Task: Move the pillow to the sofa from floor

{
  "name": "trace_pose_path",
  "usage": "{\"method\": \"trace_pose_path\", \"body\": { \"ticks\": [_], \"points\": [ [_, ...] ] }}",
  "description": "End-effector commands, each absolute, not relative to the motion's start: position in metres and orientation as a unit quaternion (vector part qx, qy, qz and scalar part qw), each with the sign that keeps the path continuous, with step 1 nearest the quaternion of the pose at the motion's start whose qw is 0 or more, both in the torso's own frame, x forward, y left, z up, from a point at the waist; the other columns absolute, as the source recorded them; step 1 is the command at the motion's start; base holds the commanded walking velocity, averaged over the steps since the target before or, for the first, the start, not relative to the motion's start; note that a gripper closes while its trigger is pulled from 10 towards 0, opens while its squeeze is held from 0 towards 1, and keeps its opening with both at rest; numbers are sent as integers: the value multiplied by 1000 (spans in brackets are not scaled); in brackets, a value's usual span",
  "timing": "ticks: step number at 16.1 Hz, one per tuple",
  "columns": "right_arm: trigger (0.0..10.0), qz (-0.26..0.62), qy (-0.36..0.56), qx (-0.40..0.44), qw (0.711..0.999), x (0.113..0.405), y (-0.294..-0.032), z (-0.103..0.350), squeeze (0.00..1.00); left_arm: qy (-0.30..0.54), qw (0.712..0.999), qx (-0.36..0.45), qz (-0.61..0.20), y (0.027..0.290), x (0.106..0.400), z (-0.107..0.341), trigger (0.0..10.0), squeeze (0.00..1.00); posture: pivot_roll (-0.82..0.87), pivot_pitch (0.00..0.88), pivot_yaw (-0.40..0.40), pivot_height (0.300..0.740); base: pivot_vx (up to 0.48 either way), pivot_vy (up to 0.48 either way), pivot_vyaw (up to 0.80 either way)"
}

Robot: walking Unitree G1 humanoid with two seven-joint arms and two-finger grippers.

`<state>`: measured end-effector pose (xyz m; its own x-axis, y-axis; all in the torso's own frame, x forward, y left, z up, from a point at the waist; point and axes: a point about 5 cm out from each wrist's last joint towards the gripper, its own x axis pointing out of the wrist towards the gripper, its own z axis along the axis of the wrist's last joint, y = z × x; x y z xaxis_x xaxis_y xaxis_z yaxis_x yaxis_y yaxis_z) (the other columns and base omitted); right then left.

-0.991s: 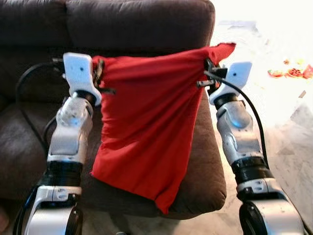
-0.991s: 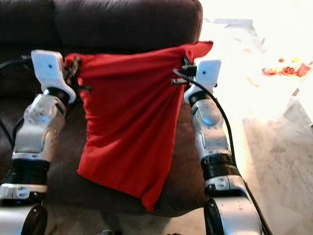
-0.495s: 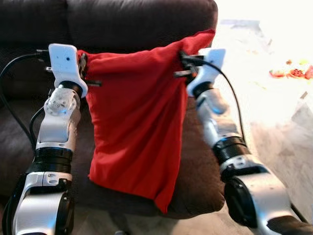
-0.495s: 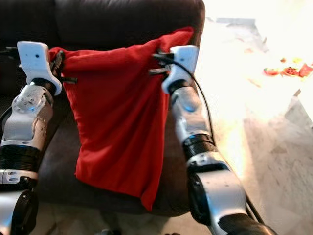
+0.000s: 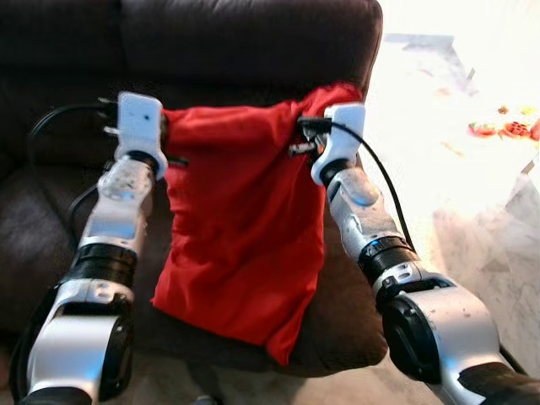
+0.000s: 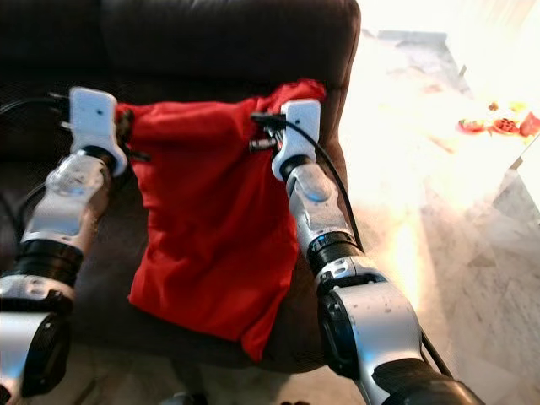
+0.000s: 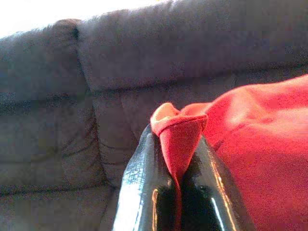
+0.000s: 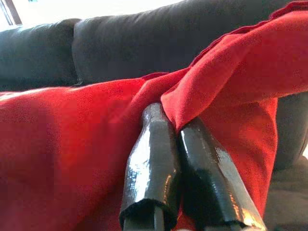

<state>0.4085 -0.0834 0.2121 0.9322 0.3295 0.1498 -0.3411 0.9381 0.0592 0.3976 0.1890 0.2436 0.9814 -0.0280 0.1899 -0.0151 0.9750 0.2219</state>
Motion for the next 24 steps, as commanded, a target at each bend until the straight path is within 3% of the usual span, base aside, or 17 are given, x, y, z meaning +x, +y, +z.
{"method": "trace_pose_path", "body": {
  "ticks": [1, 9, 10, 11, 12, 13, 20, 21, 22, 23, 24],
  "points": [
    [10000, 182, -58, 29, 981, 409, -78, 212, 0, -96, 988, 123, -13, 183, 401, 244, 10000, 0, 156, 185, -42, 740, 0, 0, 0],
    [10000, 182, -36, 21, 982, 408, -71, 205, 0, -50, 991, 122, -34, 160, 411, 213, 10000, 0, 146, 229, -45, 740, 0, 0, 0],
    [10000, 183, -35, 22, 982, 408, -69, 204, 0, -47, 991, 122, -25, 161, 411, 211, 10000, 388, 145, 231, -46, 740, 0, 0, 0],
    [10000, 184, -35, 21, 982, 408, -69, 204, 0, -47, 991, 123, -24, 161, 411, 210, 10000, 569, 143, 232, -47, 740, 0, 0, 0],
    [10000, 188, -38, 22, 981, 408, -68, 205, 847, -49, 992, 114, -18, 162, 411, 210, 10000, 1000, 143, 233, -48, 740, 0, 0, 0],
    [10000, 190, -40, 24, 981, 408, -67, 206, 1000, -52, 992, 111, -16, 163, 411, 211, 10000, 1000, 143, 234, -48, 740, 0, 0, 0],
    [10000, 181, -41, 19, 982, 409, -69, 207, 1000, -72, 992, 104, 21, 170, 412, 218, 10000, 1000, 141, 236, -47, 740, 0, 0, 0],
    [10000, 174, -50, 17, 983, 410, -71, 211, 765, -79, 991, 104, 21, 170, 412, 221, 10000, 1000, 142, 232, -46, 740, 0, 0, 0],
    [10000, 173, -60, 7, 983, 410, -72, 215, 0, -84, 991, 104, 20, 168, 411, 221, 10000, 1000, 142, 228, -45, 740, 0, 0, 0],
    [10000, 170, -67, 9, 983, 410, -73, 217, 0, -89, 990, 112, 18, 167, 410, 221, 10000, 812, 139, 220, -45, 740, 0, 0, 0],
    [10000, 161, -74, 17, 984, 410, -77, 218, 0, -99, 988, 115, 14, 164, 407, 219, 10000, 0, 138, 212, -45, 740, 0, 0, 0]
  ]
}}
